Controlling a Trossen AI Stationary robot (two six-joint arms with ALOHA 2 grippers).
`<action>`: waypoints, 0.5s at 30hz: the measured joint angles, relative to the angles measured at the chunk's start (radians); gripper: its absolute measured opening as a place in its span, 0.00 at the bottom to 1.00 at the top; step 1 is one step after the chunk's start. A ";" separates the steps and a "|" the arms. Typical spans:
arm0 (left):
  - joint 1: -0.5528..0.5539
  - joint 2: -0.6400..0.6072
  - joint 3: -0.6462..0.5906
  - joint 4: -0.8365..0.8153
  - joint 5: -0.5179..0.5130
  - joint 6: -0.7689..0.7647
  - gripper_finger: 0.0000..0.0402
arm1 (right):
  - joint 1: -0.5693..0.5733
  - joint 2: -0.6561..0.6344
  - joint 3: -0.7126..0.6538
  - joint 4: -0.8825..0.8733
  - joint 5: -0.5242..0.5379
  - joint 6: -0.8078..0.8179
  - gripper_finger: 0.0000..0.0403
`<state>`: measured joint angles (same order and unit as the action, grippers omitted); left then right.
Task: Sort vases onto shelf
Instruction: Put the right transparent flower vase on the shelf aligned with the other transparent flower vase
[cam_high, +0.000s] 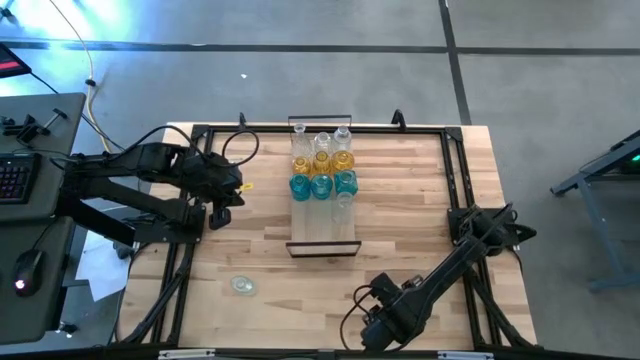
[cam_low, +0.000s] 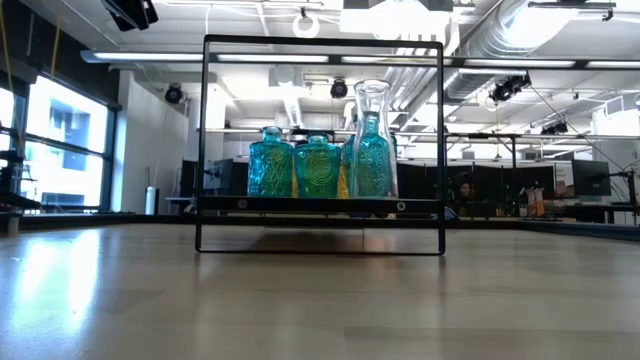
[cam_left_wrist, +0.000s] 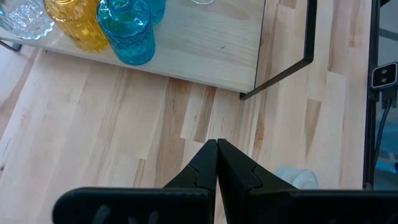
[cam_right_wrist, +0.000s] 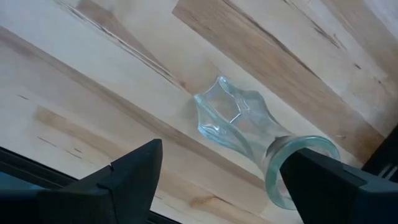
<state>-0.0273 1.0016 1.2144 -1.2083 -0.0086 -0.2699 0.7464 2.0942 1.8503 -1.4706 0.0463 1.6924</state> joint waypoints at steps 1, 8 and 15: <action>0.000 0.000 0.000 0.000 0.000 0.000 0.00 | 0.000 0.003 0.001 -0.003 -0.003 -0.007 0.76; 0.000 0.000 0.000 0.000 0.000 -0.008 0.00 | -0.007 0.008 0.001 -0.027 -0.016 -0.048 0.59; 0.000 0.000 0.000 0.000 0.000 -0.008 0.00 | -0.009 0.007 0.001 -0.036 -0.030 -0.079 0.23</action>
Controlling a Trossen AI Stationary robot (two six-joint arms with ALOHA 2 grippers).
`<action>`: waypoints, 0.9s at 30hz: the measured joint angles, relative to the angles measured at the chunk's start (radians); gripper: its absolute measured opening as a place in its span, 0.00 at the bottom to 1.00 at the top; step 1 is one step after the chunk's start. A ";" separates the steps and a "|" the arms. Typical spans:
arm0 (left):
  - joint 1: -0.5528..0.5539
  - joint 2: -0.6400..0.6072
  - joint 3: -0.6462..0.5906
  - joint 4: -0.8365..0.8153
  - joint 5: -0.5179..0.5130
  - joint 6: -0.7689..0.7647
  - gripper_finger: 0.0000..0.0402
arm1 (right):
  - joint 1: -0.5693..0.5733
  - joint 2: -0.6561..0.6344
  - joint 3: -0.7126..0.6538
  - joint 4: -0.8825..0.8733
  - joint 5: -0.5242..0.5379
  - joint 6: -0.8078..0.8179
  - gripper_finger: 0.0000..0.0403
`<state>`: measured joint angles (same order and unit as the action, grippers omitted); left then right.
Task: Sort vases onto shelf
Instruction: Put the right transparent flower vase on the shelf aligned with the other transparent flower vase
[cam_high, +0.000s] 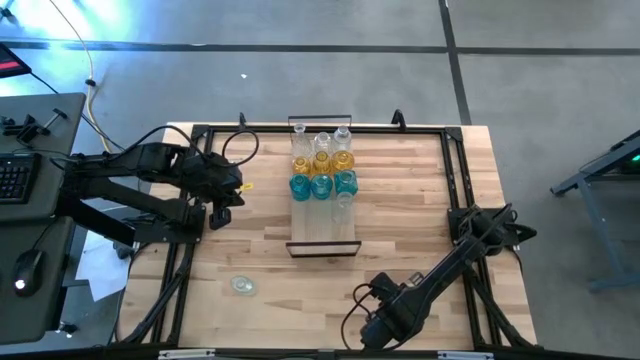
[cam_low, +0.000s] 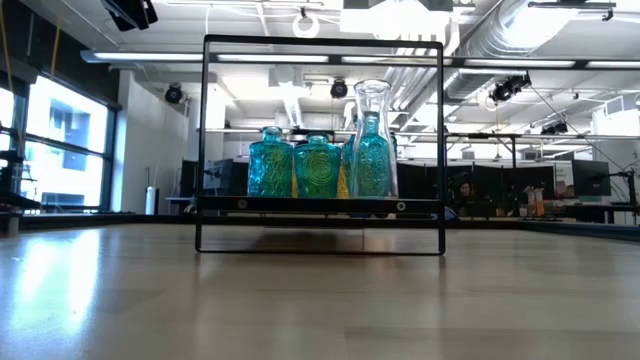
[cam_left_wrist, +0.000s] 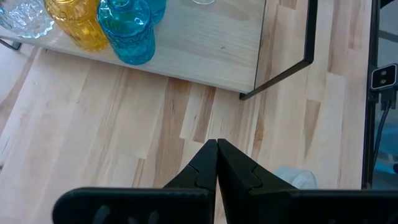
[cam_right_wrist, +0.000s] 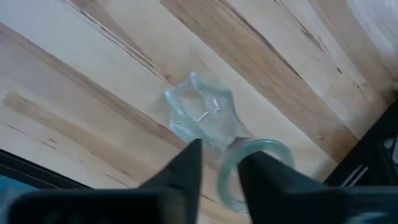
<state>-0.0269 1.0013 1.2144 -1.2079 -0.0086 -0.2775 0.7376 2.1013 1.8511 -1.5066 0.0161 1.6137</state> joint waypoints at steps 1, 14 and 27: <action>0.000 0.000 0.000 0.000 0.000 0.000 0.00 | 0.000 0.000 0.000 0.000 0.000 -0.002 0.17; 0.000 0.000 0.000 0.000 -0.004 0.001 0.00 | -0.007 0.000 0.002 -0.006 -0.003 -0.049 0.02; 0.000 0.000 0.000 0.000 -0.004 0.001 0.00 | -0.074 0.012 0.077 -0.053 -0.040 -0.194 0.01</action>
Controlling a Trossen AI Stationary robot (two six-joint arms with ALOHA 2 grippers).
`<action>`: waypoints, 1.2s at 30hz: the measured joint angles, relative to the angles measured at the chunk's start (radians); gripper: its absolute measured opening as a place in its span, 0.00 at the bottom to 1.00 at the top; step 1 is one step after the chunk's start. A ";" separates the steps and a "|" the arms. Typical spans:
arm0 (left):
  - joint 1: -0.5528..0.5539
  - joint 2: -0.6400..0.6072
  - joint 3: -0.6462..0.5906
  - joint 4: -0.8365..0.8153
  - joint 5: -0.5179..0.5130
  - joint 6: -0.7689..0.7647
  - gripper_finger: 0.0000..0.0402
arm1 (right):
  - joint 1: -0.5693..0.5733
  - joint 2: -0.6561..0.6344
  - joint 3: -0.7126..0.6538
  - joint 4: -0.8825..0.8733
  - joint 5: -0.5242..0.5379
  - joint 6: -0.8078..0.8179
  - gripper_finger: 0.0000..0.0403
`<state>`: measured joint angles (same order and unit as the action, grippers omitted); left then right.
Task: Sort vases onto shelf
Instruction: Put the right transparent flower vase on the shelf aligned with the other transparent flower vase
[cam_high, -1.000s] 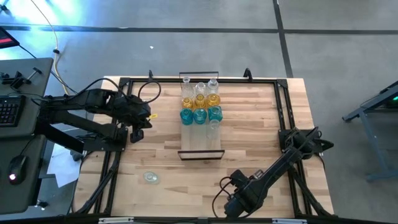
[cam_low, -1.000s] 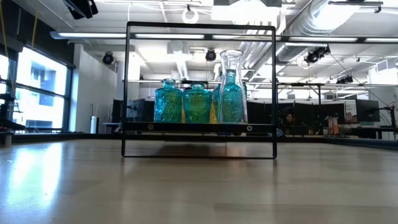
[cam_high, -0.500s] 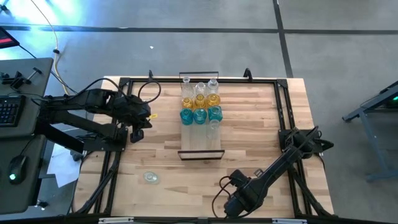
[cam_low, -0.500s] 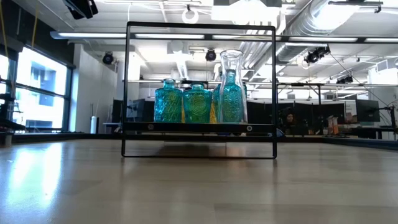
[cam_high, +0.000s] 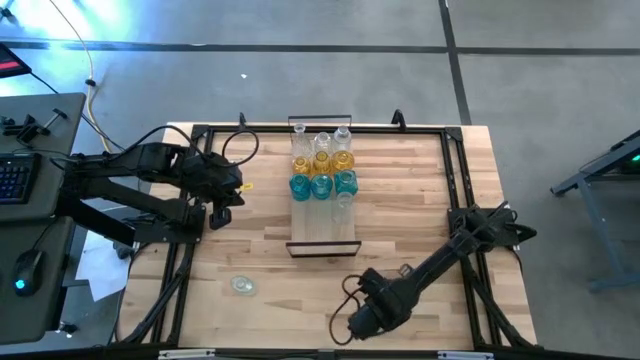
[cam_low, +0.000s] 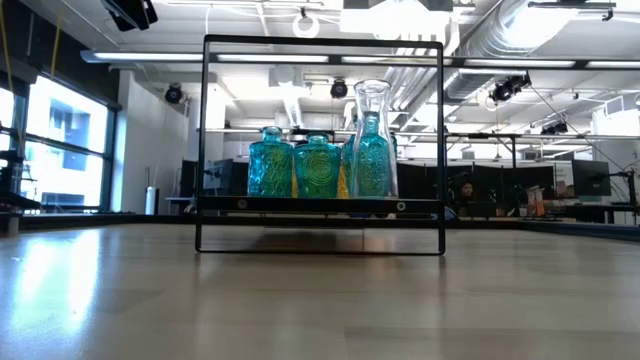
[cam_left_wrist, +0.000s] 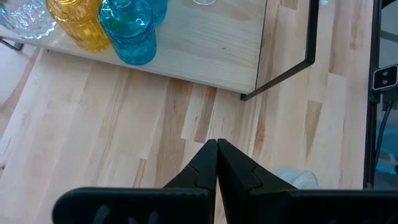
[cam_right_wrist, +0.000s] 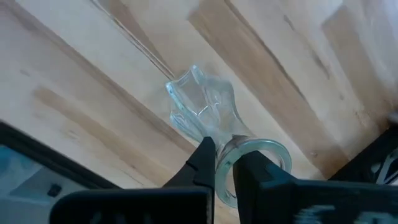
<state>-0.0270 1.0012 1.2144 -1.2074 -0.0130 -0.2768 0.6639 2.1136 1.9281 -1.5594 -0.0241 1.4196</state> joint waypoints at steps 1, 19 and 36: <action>0.000 0.000 0.000 0.000 -0.005 0.000 0.00 | -0.007 -0.003 0.012 -0.004 0.001 -0.012 0.01; 0.000 0.000 0.000 0.000 -0.132 0.000 0.00 | -0.103 -0.010 0.289 -0.013 -0.008 -0.275 0.00; 0.000 -0.004 0.000 0.000 -0.162 -0.070 0.00 | -0.271 -0.074 0.427 -0.004 0.233 -0.587 0.00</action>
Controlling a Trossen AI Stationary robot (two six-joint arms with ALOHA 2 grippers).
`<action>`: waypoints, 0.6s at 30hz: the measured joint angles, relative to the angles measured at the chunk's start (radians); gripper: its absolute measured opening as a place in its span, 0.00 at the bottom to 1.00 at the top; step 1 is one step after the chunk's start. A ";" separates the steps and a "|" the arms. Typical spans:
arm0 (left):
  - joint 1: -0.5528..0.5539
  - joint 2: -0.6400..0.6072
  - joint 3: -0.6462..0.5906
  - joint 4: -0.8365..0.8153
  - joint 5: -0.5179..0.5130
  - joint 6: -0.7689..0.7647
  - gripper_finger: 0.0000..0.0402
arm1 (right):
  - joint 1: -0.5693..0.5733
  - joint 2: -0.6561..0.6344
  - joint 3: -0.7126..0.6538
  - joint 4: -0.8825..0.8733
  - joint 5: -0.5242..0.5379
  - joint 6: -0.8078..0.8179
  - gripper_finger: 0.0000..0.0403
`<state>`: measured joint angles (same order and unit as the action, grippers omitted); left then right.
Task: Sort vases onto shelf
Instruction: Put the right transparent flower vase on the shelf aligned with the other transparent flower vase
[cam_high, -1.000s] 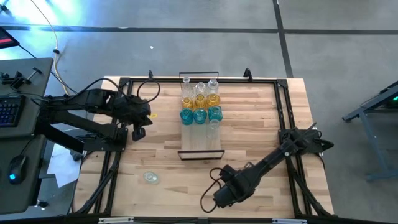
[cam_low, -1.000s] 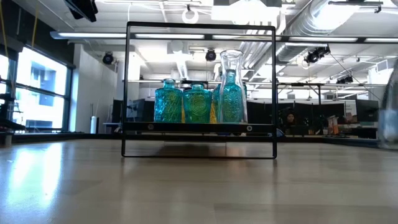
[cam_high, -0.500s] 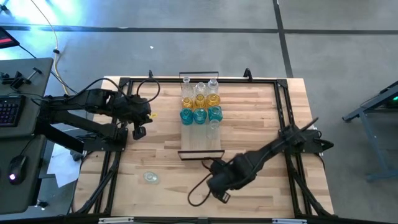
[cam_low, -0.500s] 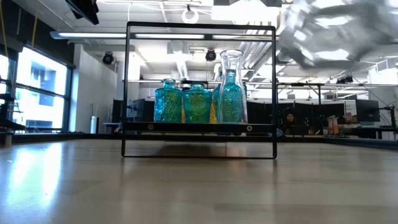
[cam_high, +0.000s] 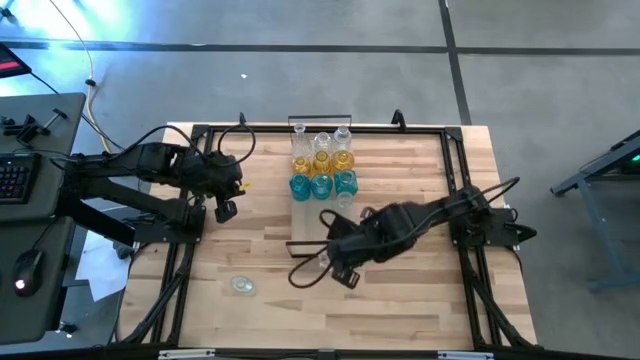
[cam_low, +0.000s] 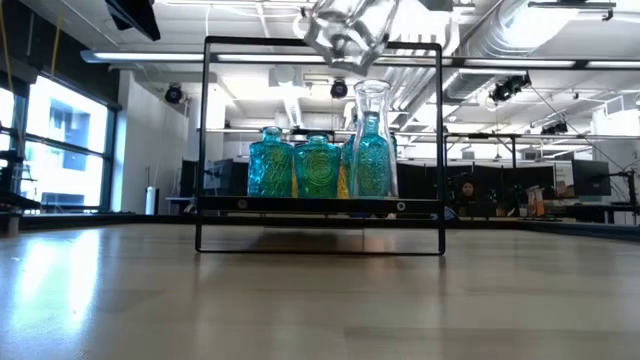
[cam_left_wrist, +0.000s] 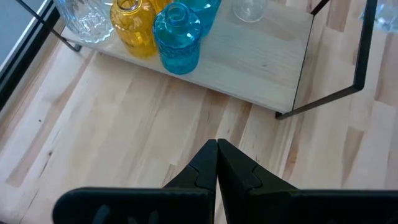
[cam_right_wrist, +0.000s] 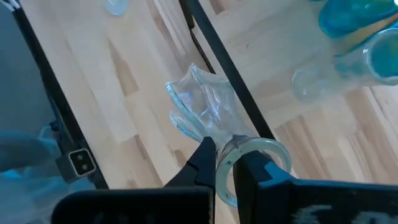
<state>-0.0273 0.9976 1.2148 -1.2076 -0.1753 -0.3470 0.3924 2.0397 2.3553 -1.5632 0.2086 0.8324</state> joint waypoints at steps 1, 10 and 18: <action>0.000 0.000 0.000 0.000 0.000 0.000 0.00 | -0.006 -0.009 0.000 -0.002 -0.004 -0.012 0.00; 0.000 0.000 0.000 0.000 -0.020 0.000 0.00 | -0.026 -0.083 0.001 0.083 0.025 -0.088 0.00; 0.000 0.000 0.000 0.000 -0.045 0.000 0.00 | -0.042 -0.108 0.001 0.091 0.083 -0.111 0.00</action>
<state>-0.0269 0.9981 1.2148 -1.2072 -0.2203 -0.3465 0.3507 1.9320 2.3562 -1.4719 0.2920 0.7215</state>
